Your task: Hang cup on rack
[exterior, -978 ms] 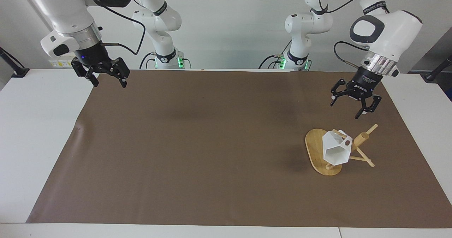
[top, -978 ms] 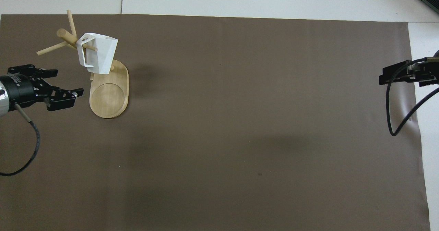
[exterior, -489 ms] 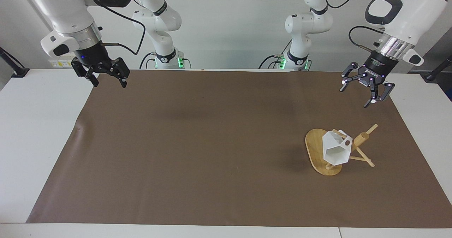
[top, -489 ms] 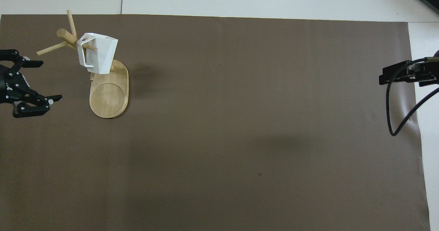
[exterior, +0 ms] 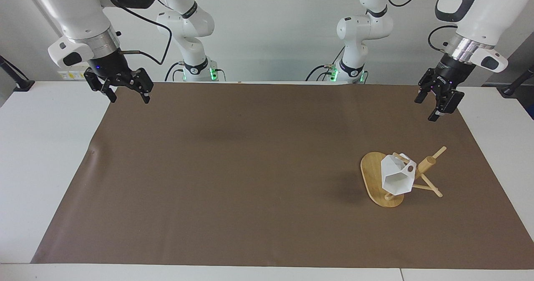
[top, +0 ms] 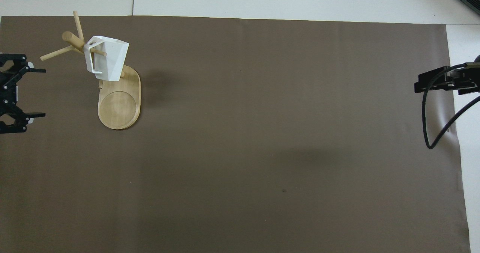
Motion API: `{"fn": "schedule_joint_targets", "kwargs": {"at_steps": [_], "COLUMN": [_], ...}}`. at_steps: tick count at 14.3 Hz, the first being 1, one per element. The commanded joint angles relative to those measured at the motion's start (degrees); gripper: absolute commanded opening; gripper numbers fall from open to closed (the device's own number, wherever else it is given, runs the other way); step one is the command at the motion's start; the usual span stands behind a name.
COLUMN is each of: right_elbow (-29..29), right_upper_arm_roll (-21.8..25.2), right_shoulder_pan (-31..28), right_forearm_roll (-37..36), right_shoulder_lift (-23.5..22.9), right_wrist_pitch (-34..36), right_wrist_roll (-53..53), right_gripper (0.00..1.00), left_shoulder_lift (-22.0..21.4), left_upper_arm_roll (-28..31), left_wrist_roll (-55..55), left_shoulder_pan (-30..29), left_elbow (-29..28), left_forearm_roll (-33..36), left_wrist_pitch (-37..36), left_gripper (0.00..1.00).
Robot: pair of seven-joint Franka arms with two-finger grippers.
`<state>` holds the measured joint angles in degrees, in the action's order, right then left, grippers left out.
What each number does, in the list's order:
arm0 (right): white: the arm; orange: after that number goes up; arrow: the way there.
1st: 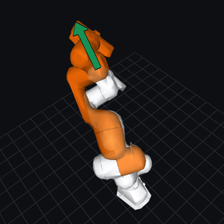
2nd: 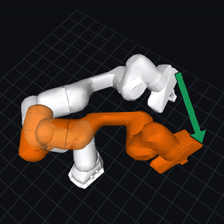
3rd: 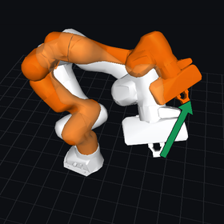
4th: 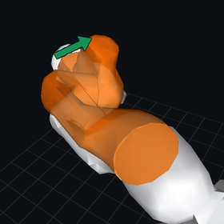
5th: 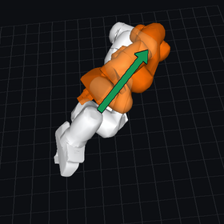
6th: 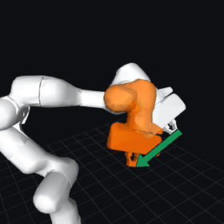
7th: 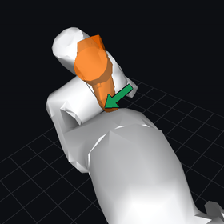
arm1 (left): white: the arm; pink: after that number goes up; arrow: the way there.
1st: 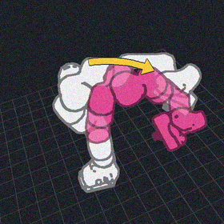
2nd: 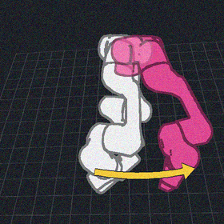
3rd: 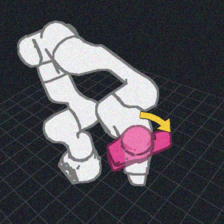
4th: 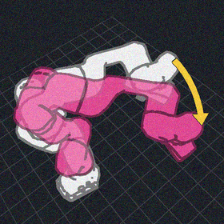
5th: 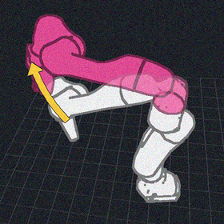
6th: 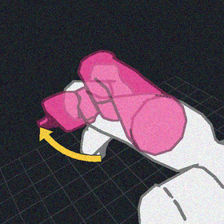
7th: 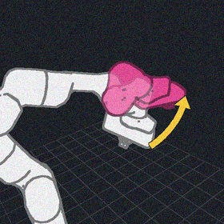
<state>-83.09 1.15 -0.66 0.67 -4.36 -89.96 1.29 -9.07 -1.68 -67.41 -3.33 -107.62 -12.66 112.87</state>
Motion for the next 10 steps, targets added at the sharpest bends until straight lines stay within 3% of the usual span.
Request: {"fn": "schedule_joint_targets", "kwargs": {"at_steps": [1,8,10], "right_elbow": [-0.3,-0.3,-0.3], "right_upper_arm_roll": [-0.2,-0.2,-0.2], "right_shoulder_pan": [-0.3,-0.3,-0.3], "right_forearm_roll": [0.4,0.4,0.4], "right_shoulder_lift": [0.1,0.1,0.1], "right_wrist_pitch": [0.1,0.1,0.1], "right_wrist_roll": [-0.1,-0.1,-0.1], "right_gripper": [1.00,1.00,1.00], "left_shoulder_lift": [0.6,0.4,0.3], "left_upper_arm_roll": [0.0,0.0,-0.4], "left_wrist_roll": [15.4,42.8,47.9], "left_shoulder_pan": [-0.2,0.3,0.4], "left_elbow": [3.4,3.7,3.7], "left_forearm_roll": [3.9,4.6,7.5], "left_wrist_pitch": [-4.9,-9.6,-11.1], "left_gripper": [1.00,1.00,1.00]}}
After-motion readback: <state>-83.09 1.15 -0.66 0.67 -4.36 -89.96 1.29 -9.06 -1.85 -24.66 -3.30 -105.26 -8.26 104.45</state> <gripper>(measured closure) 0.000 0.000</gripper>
